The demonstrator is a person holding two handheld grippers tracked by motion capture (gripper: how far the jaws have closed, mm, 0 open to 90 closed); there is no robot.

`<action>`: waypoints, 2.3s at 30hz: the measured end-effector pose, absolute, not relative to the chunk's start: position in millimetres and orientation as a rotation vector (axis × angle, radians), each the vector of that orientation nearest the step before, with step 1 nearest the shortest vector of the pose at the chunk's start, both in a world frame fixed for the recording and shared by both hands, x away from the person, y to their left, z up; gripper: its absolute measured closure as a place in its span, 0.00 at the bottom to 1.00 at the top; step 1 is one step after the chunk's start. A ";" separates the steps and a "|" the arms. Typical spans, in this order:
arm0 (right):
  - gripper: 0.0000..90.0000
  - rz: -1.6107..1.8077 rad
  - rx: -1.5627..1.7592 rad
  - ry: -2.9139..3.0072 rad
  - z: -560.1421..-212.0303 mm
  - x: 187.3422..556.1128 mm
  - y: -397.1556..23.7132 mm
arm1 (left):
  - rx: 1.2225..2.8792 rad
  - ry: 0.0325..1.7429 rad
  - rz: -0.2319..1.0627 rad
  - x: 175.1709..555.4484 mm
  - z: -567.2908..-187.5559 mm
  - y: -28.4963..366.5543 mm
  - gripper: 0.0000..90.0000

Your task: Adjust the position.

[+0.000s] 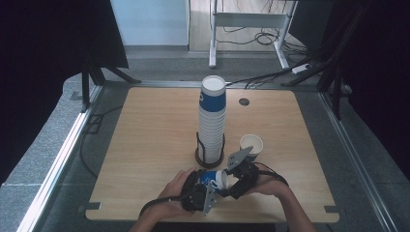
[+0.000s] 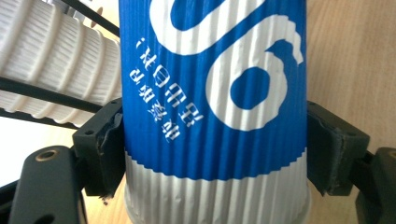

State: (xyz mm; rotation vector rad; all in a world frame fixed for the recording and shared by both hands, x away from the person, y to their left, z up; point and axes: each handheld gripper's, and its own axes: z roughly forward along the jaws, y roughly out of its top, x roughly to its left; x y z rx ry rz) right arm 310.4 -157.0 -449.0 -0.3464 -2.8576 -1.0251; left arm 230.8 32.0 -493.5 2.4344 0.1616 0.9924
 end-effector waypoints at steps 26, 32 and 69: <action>0.31 -0.573 -0.162 -2.885 -446.3 332.8 -111.4 | 2.466 0.132 1.025 230.1 -496.3 29.4 0.21; 0.31 -0.601 -0.170 -2.882 -448.0 331.5 -115.7 | 2.482 0.125 1.018 229.2 -496.2 26.7 0.21; 0.31 -0.874 -0.256 -2.879 -432.8 331.4 -142.4 | 2.294 0.352 0.872 240.6 -473.3 59.9 0.08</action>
